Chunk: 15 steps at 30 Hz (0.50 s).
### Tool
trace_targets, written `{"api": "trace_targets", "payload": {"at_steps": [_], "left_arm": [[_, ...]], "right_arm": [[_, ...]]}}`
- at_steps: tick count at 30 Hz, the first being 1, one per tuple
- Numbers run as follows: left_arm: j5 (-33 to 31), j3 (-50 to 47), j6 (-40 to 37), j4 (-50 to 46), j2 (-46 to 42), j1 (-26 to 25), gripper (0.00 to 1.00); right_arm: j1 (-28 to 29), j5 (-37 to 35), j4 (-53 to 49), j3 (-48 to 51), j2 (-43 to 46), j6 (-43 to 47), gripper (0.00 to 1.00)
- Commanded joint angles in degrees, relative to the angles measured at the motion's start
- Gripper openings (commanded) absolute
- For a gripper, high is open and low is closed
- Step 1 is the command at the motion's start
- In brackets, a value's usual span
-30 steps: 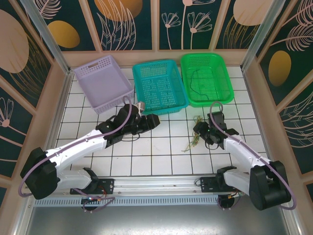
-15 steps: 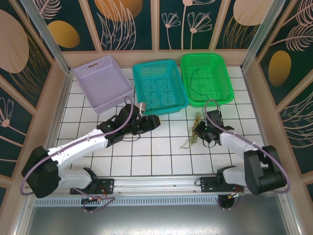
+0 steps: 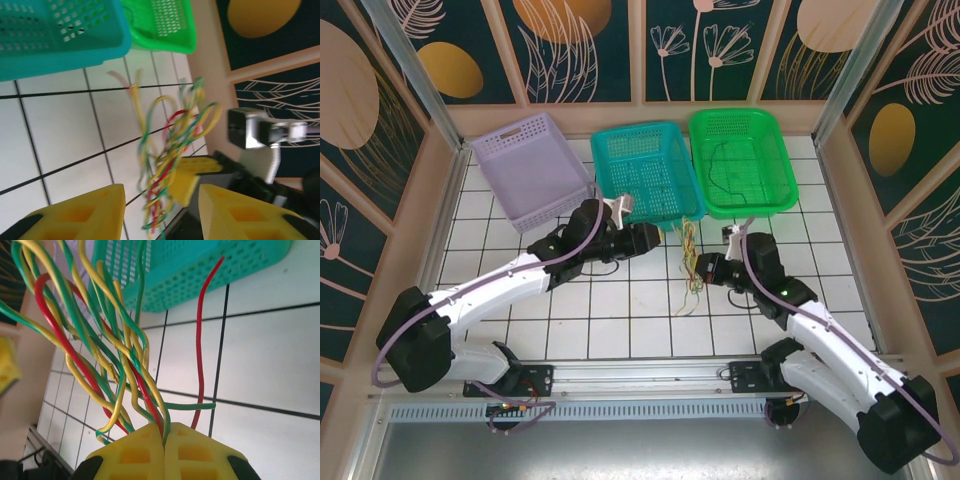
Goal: Untangle the cables
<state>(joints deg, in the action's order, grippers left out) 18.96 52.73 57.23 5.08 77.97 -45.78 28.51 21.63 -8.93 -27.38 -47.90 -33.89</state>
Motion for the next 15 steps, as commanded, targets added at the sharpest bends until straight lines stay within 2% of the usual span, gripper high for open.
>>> {"api": "trace_targets", "payload": {"at_steps": [1,3,6,8,12,15], "left_arm": [[2.6,2.2,-0.5,4.4,1.5,-0.4,0.36],[1.6,2.5,-1.2,2.5,2.1,-0.4,0.38],[-4.3,2.6,-1.9,-4.7,2.2,-0.4,0.53],[-7.5,2.6,-0.6,-6.8,1.9,-0.3,0.55],[-7.9,1.2,6.8,-3.4,1.4,0.4,0.58],[-6.0,-0.3,11.4,3.6,1.2,0.5,0.58]], "right_arm": [[0.4,7.9,3.6,-2.4,-3.4,2.9,0.00],[0.4,10.7,5.1,-3.4,-5.0,2.3,0.00],[0.3,13.0,6.2,-4.2,-5.9,1.6,0.00],[0.0,14.1,6.5,-4.5,-6.0,1.0,0.00],[-0.5,18.2,10.2,-3.2,-5.9,-1.8,0.00],[-1.3,20.9,14.0,-1.9,-6.0,-4.7,0.00]]}}
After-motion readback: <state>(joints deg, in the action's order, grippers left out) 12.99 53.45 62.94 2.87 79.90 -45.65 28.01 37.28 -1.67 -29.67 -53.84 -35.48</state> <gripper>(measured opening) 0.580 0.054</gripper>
